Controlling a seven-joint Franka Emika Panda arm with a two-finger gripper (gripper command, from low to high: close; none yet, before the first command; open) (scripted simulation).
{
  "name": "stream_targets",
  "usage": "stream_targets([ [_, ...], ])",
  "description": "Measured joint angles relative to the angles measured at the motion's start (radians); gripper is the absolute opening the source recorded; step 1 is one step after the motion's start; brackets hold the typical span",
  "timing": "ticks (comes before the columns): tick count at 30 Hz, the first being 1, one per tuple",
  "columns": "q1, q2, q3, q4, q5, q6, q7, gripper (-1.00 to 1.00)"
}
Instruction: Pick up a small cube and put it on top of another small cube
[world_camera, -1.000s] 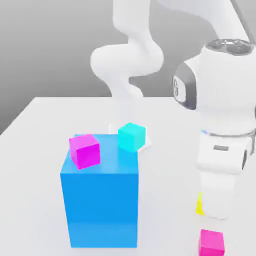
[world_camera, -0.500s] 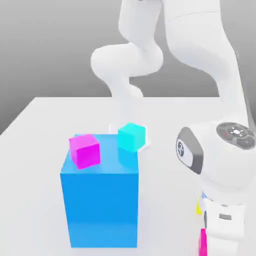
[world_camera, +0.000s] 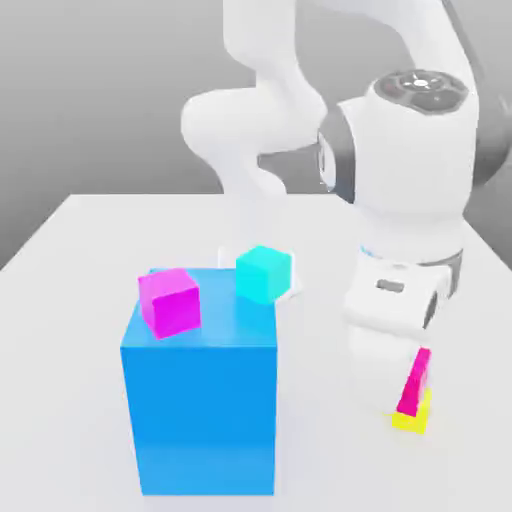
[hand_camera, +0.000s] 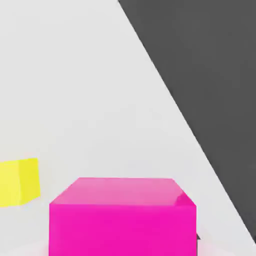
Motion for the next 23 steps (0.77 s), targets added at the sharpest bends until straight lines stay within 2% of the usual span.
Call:
stream_targets([
  [14,-0.196,-0.504,0.012,-0.125,-0.162,-0.355,0.396,-1.00],
  [16,-0.220,-0.531,0.018,-0.161,-0.177,-0.344,0.429,-1.00],
  [19,-0.230,-0.503,0.020,-0.240,-0.182,-0.235,0.437,-1.00],
  [20,-0.232,-0.495,0.020,-0.256,-0.182,-0.212,0.437,1.00],
  [23,-0.232,-0.495,0.020,-0.256,-0.182,-0.212,0.437,1.00],
])
